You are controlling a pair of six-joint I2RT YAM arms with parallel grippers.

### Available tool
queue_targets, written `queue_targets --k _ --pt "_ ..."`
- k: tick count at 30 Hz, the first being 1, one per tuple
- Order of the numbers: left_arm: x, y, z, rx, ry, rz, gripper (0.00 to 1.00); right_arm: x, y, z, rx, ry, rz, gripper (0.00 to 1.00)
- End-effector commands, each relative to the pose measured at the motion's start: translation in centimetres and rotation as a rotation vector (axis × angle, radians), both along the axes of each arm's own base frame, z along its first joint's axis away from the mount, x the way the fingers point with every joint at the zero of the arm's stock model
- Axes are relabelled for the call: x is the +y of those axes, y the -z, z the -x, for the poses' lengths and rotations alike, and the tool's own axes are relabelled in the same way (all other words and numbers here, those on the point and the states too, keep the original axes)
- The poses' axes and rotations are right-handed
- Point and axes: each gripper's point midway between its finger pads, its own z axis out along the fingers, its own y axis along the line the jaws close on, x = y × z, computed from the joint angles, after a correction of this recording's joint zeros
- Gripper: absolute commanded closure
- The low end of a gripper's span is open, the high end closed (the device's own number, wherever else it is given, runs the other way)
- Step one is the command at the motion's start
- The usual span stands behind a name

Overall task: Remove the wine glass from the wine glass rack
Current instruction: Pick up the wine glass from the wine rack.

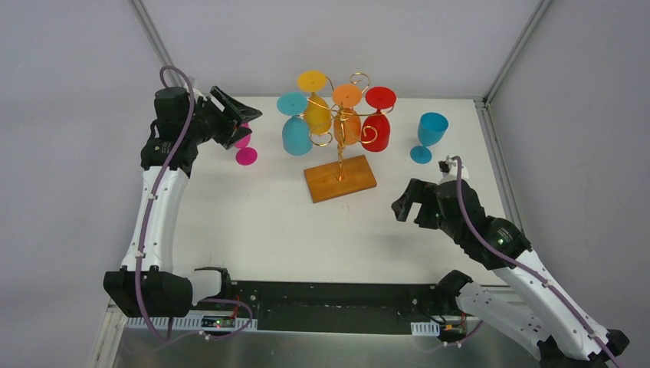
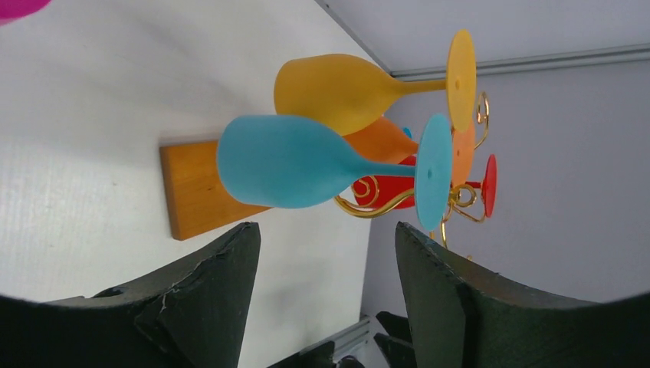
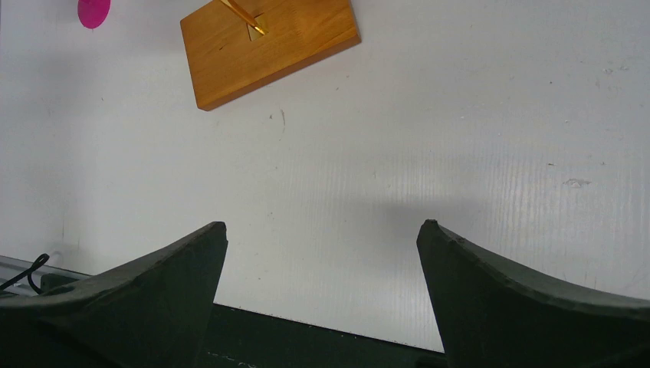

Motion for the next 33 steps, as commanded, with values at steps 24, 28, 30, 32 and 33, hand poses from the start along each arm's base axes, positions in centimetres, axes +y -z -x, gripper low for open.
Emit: queue_targets --k 24,28,30,32,33 --pt "-6.3 -4.1 -4.6 -0.108 0.126 0.331 0.46 0.2 -1.4 0.2 -0.065 -0.024 -0.057 0.01" --pt "-6.5 -4.1 -4.8 -0.109 0.133 0.337 0.56 0.1 -1.2 0.3 -0.065 -0.026 -0.054 0.01" --pt "-6.7 -4.2 -4.7 -0.113 0.14 0.341 0.6 0.2 -1.1 0.3 -0.063 -0.027 -0.055 0.01" --pt "-6.7 -4.1 -4.8 -0.113 0.141 0.345 0.63 0.2 -1.1 0.3 -0.063 -0.028 -0.055 0.01" --pt "-6.9 -4.2 -4.8 -0.115 0.146 0.346 0.65 0.3 -1.1 0.3 -0.062 -0.03 -0.056 0.01"
